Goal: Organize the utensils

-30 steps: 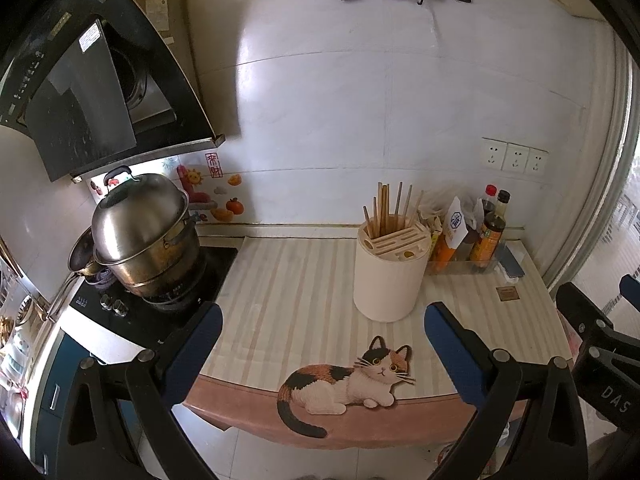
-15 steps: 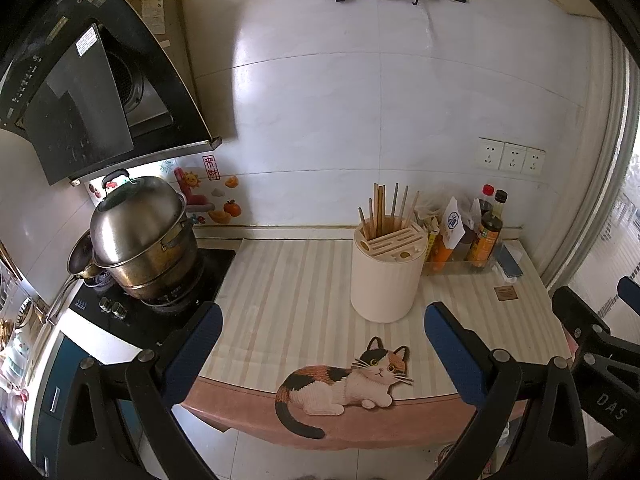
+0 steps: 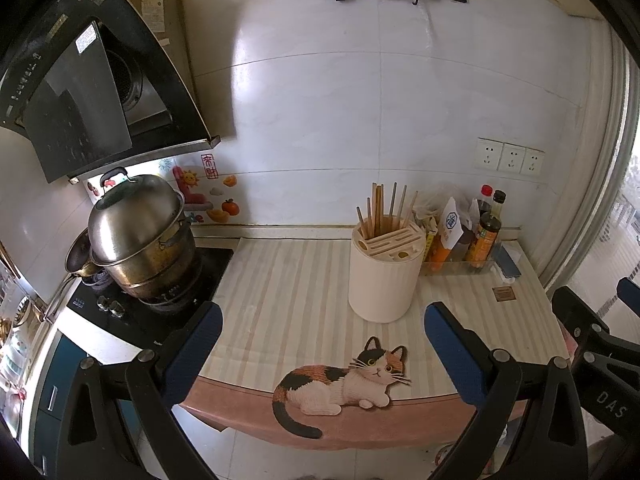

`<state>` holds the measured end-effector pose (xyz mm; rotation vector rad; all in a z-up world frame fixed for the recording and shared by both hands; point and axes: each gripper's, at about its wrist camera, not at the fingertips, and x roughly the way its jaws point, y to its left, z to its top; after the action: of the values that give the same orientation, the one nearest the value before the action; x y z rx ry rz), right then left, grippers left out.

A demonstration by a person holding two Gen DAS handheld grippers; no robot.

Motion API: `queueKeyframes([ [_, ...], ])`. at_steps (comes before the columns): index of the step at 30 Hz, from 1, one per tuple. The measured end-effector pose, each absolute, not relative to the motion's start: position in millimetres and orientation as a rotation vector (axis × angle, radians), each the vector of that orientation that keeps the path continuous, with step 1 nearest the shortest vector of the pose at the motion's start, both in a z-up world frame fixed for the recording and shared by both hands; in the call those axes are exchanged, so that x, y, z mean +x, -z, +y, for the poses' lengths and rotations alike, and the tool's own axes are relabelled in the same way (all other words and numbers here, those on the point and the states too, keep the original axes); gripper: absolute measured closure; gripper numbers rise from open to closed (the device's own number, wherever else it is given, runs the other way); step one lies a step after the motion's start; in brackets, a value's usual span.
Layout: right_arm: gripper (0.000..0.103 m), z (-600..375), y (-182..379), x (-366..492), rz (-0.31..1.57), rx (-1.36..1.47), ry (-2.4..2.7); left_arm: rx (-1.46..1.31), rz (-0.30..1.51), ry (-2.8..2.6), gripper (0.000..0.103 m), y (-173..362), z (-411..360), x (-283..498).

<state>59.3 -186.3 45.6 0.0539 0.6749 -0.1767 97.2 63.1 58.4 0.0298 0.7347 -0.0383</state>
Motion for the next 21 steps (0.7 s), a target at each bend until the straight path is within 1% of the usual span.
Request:
queueKeyframes([
  [21, 0.0, -190.2, -44.1, 63.0, 0.684, 0.047, 0.18, 0.032, 0.746, 0.033, 0.0, -54.4, 62.2, 101.8],
])
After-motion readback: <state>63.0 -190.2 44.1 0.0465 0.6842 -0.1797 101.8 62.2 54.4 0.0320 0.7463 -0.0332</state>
